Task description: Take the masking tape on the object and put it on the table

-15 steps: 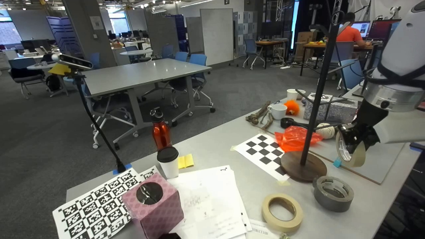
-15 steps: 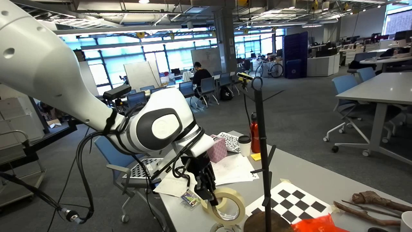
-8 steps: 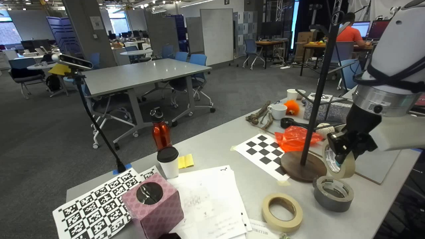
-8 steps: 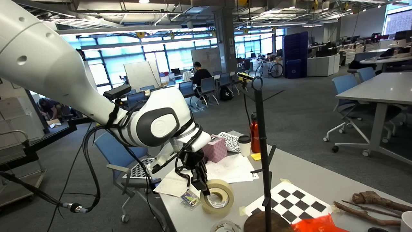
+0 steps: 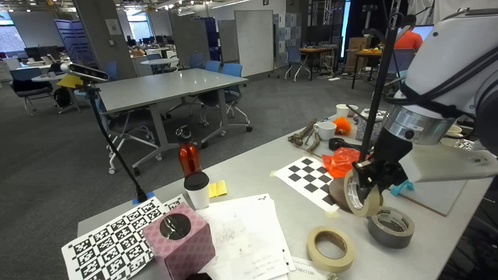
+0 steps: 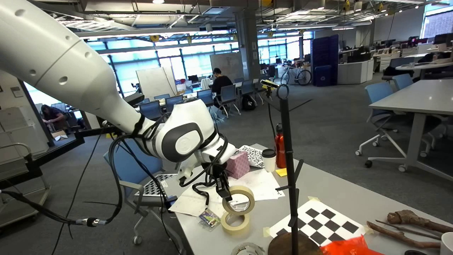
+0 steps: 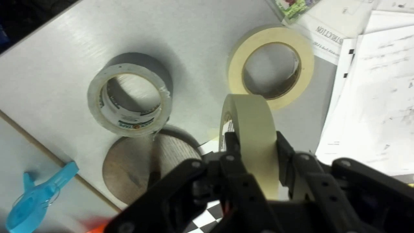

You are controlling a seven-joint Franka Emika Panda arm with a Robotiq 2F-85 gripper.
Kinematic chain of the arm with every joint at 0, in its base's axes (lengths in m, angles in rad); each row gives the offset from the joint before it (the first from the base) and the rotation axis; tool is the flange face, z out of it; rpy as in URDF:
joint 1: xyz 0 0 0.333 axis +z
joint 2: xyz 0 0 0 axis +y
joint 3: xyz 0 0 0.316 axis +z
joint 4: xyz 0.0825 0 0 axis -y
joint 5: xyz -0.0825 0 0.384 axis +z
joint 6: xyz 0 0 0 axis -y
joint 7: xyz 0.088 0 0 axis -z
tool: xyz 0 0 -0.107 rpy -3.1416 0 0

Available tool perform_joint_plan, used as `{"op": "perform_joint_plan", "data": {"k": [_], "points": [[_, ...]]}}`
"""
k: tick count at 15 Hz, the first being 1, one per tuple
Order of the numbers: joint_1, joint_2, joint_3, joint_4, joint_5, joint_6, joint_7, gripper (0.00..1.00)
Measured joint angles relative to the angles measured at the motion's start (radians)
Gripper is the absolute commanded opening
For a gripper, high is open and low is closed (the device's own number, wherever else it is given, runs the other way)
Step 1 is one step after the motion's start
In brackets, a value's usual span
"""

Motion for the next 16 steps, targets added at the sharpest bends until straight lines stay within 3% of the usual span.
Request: {"op": "perform_joint_plan", "data": {"k": [9, 13, 16], "points": [[0.002, 0.157, 0.134, 0.111, 0.537, 0.031, -0.369, 0.07], [-0.036, 0.204, 0.189, 0.152, 0.745, 0.023, -0.579, 0.07], [-0.091, 0.232, 0.213, 0.197, 0.868, -0.048, -0.778, 0.07]]}}
